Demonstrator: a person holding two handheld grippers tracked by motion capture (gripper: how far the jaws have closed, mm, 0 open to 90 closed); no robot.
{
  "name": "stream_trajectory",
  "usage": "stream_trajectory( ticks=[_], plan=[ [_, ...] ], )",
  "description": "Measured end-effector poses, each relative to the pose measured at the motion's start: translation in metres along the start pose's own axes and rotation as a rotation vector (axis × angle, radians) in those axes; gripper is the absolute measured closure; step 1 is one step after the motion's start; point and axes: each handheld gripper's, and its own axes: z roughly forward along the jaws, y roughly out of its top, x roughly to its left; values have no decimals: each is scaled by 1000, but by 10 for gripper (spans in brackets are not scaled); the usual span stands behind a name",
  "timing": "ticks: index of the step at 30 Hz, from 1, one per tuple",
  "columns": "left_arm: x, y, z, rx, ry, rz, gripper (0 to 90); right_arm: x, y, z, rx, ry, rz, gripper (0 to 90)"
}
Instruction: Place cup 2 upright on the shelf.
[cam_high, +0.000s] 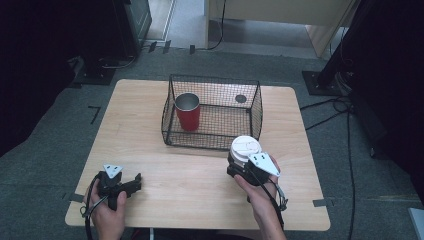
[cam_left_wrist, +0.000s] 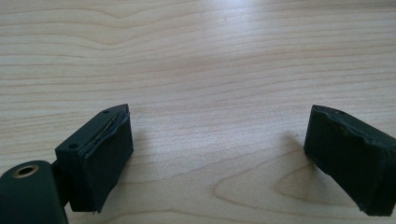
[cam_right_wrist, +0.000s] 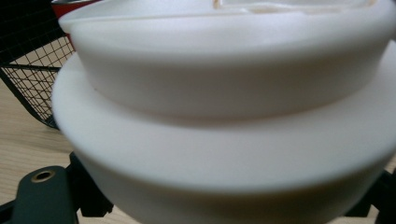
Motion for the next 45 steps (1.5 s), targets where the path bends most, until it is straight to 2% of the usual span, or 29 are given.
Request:
stream_trajectory(
  ticks=[4,9,17,45],
  plan=[
    [0,0,0,0,0,0,87,1,0,-2,-5,6,-18,159],
    [0,0,0,0,0,0,87,2,2,-5,-9,31,1,162],
    [0,0,0,0,0,0,87,6,4,-7,-36,54,-16,162],
    [0,0,0,-2,0,-2,87,21,39,-25,-224,96,-50,162]
  ],
)
